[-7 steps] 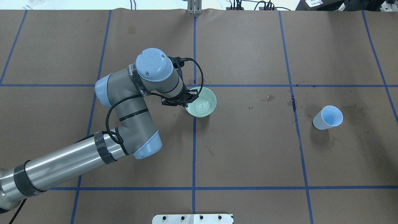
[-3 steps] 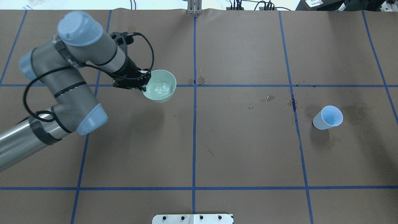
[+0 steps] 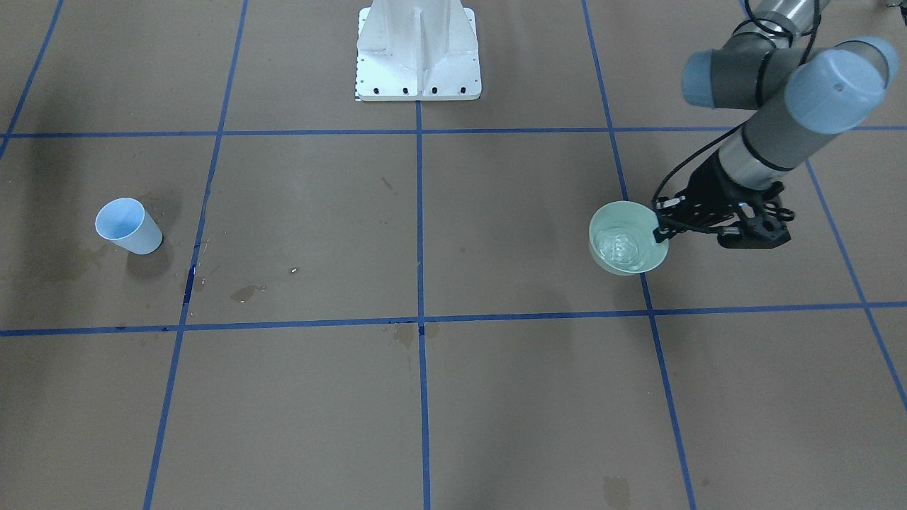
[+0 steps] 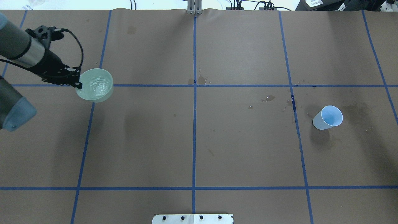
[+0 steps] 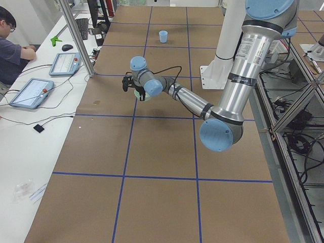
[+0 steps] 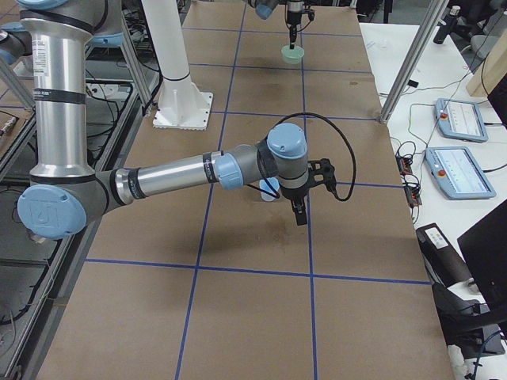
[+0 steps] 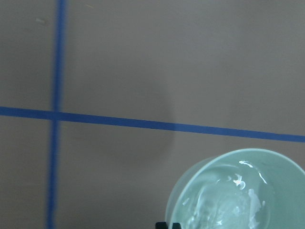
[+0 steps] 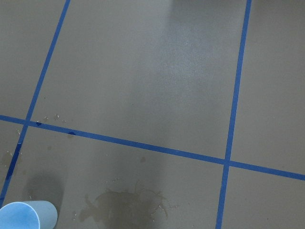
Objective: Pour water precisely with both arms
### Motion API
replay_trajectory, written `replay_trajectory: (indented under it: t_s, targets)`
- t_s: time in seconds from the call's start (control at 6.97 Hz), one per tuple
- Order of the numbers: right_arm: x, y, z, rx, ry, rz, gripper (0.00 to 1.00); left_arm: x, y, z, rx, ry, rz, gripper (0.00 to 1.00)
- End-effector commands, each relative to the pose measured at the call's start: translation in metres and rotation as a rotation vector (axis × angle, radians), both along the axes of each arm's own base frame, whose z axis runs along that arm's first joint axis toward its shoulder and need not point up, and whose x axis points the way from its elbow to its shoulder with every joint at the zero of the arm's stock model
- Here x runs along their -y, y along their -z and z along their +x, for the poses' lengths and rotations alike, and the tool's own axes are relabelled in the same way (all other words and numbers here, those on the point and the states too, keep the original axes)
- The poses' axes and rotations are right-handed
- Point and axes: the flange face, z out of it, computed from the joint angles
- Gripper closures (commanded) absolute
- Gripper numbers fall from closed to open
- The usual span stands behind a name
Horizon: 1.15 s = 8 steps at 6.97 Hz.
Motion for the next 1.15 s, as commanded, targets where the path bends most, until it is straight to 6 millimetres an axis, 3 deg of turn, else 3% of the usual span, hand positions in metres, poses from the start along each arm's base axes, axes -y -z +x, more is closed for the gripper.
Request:
replay_trajectory:
  t_s: [0.0,0.43,0.72,0.86,1.0]
  targets:
    - [-0.002,0.002,0.0,0.001,0.001,-0.001,0.0,-0.037,-0.088,-0.064,0.061,-0.06,0.055,1.0]
    - [-0.001,0.002,0.0,-0.001,0.0,0.001,0.0,-0.078,-0.184,-0.123,0.109,-0.102,0.102,1.0]
    - [-0.001,0.002,0.0,-0.001,0.0,0.001,0.0,-0.082,-0.244,-0.132,0.092,-0.107,0.13,1.0]
    - [-0.001,0.002,0.0,-0.001,0.0,0.001,0.0,-0.087,-0.267,-0.134,0.066,-0.11,0.138,1.0]
    - [-0.001,0.002,0.0,-0.002,-0.001,0.001,0.0,-0.089,-0.274,-0.134,0.065,-0.108,0.133,1.0]
